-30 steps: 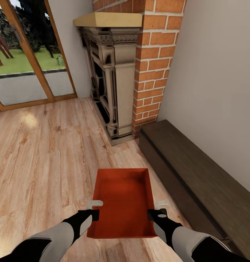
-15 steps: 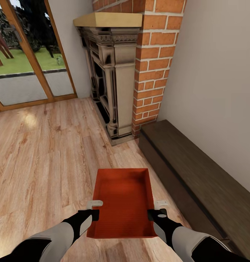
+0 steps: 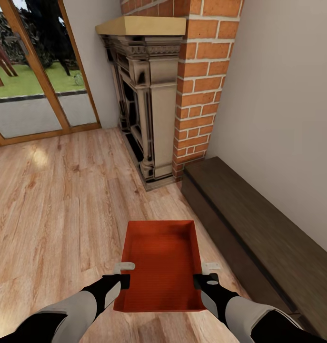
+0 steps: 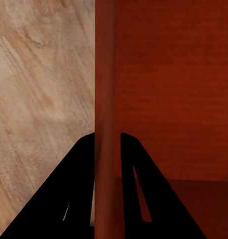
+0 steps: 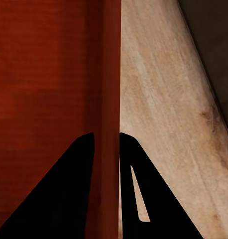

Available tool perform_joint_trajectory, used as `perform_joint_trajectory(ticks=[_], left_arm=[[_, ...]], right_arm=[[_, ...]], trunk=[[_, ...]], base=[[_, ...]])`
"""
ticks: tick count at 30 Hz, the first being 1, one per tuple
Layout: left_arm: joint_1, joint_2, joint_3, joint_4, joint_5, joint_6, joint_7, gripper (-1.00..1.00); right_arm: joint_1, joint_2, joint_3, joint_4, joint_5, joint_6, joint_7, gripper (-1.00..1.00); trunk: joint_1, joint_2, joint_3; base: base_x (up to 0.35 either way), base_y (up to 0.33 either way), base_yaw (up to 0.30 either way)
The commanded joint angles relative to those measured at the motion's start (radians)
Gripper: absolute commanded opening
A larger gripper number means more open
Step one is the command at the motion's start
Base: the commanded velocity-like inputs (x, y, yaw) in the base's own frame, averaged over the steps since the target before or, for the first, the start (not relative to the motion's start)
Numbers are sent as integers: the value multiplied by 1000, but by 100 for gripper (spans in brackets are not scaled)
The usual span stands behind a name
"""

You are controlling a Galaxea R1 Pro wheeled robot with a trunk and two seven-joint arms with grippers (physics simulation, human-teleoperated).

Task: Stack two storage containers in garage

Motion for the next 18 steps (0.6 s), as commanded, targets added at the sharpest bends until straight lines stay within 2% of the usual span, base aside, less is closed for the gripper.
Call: perform_joint_trajectory(ticks=[1, 18], left_arm=[[0, 3, -21, -2, -5, 7, 9, -100], [0, 5, -21, -2, -5, 7, 9, -100]], right_arm=[[-1, -10, 2, 1, -10, -5, -3, -100], [-1, -3, 2, 1, -9, -9, -6, -100]], trunk=[[0, 0, -1], [0, 0, 6]], base=[[0, 0, 0], [0, 0, 0]])
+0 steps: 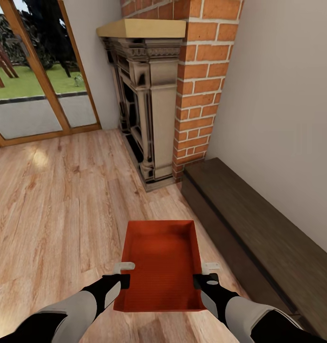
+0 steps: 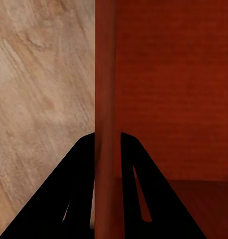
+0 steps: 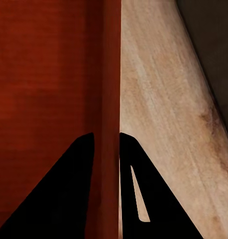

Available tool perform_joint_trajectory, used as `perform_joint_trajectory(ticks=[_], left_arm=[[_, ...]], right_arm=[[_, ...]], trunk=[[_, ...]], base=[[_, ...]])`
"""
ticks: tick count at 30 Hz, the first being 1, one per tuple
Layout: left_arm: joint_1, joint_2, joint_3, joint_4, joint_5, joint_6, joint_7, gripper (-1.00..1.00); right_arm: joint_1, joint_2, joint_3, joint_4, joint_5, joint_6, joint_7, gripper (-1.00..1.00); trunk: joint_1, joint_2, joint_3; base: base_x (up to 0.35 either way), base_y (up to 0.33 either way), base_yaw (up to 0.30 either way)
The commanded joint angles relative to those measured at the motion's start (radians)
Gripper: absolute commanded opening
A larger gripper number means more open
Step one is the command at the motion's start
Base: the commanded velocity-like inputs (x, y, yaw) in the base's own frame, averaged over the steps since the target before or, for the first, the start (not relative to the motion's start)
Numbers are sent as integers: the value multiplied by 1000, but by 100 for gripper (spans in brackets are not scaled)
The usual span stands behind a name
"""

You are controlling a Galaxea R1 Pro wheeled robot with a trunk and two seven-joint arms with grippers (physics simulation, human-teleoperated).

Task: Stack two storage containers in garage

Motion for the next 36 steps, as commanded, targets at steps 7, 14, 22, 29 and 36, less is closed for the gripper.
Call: perform_joint_trajectory(ticks=[7, 14, 22, 29, 36], left_arm=[[0, 5, -19, -1, -6, 7, 10, -100], [0, 5, -18, -1, -4, 7, 10, -100], [0, 5, -18, 0, -4, 6, 10, -100], [0, 5, -18, 1, -4, 6, 10, -100], [0, 6, -18, 1, -4, 6, 10, -100]], right_arm=[[-1, -4, 2, 0, -8, -6, -4, -100], [-1, -4, 2, 1, -8, -6, -5, -100], [-1, -4, 2, 1, -8, -6, -4, -100], [-1, -4, 2, 1, -8, -6, -5, -100], [-1, -4, 2, 0, -8, -6, -5, -100]], trunk=[[0, 0, 10], [0, 0, 21], [0, 0, 34], [0, 0, 45], [0, 0, 56]], base=[[0, 0, 0], [0, 0, 0], [0, 0, 0], [0, 0, 0], [0, 0, 0]])
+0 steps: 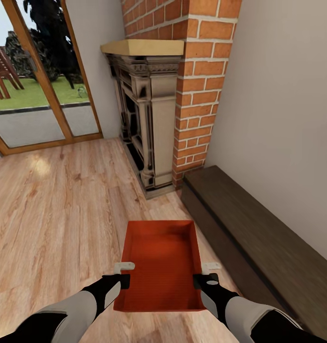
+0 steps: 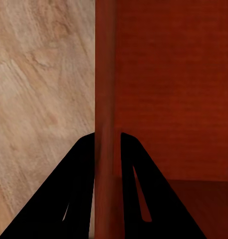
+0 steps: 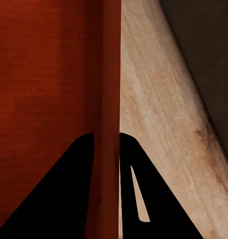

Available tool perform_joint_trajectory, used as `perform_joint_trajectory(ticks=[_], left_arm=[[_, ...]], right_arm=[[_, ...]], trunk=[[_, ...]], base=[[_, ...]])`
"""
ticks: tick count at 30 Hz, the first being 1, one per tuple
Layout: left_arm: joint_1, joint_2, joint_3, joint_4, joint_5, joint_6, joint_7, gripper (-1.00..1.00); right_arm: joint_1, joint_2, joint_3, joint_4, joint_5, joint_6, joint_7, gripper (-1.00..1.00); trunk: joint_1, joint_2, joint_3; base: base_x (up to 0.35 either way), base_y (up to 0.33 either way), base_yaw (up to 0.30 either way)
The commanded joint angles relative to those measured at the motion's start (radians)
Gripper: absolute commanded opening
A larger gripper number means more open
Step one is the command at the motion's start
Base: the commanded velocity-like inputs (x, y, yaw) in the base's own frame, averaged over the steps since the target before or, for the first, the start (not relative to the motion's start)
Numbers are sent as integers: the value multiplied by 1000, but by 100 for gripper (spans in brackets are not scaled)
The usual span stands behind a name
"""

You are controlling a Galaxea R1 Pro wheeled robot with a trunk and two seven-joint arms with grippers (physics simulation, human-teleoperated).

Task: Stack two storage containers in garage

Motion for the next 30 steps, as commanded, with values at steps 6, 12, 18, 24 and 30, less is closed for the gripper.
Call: perform_joint_trajectory(ticks=[6, 12, 18, 24, 30], left_arm=[[0, 6, -17, -1, -6, 7, 9, -100], [0, 6, -17, -1, -7, 6, 9, -100], [0, 6, -17, -1, -7, 6, 10, -100], [0, 7, -17, -1, -7, 6, 9, -100], [0, 7, -17, -1, -7, 6, 9, -100]], right_arm=[[-1, -5, 2, 0, -9, -6, -4, -100], [-1, -5, 1, 1, -9, -6, -3, -100], [-1, -5, 2, 1, -9, -6, -4, -100], [-1, -4, 2, 1, -9, -6, -4, -100], [-1, -4, 2, 1, -9, -6, -4, -100]], trunk=[[0, 0, 9], [0, 0, 18], [0, 0, 26], [0, 0, 26], [0, 0, 27]], base=[[0, 0, 0], [0, 0, 0], [0, 0, 0], [0, 0, 85], [0, 0, 276]])
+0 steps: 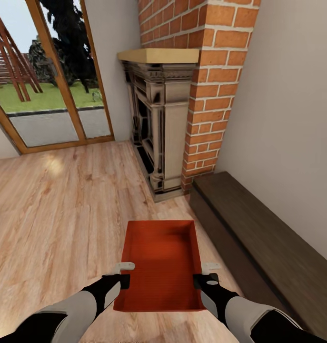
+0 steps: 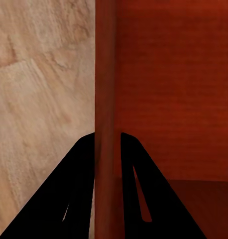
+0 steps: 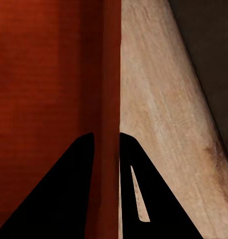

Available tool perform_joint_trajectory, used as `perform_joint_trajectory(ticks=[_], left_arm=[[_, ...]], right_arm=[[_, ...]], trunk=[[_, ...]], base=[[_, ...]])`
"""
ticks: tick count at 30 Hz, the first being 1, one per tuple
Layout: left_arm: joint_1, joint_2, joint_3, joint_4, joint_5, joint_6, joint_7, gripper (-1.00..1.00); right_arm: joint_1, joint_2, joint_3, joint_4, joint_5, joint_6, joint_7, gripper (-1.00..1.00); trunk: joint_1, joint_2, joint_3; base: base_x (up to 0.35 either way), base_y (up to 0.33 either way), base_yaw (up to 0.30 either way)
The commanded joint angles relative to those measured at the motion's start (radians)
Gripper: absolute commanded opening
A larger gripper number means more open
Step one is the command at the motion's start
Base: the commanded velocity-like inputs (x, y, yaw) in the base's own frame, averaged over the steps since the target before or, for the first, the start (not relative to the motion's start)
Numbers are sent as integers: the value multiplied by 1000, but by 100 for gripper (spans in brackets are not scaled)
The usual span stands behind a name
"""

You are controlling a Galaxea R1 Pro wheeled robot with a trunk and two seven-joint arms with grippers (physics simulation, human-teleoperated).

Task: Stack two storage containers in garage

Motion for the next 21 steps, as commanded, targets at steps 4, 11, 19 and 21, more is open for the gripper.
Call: perform_joint_trajectory(ticks=[4, 11, 19, 21], left_arm=[[0, 7, -17, -1, -7, 7, 11, -100], [0, 7, -17, -1, -7, 7, 11, -100], [0, 7, -17, -1, -7, 7, 10, -100], [0, 7, -17, -1, -7, 7, 10, -100]], right_arm=[[-1, -5, 3, 0, -10, -6, -4, -100], [-1, -5, 3, 1, -10, -6, -4, -100], [-1, -5, 3, 0, -10, -6, -4, -100], [-1, -5, 2, 0, -10, -6, -4, -100]], trunk=[[0, 0, -1], [0, 0, -1], [0, 0, -1], [0, 0, -1]], base=[[0, 0, 290], [0, 0, 291], [0, 0, 291], [0, 0, 291]])
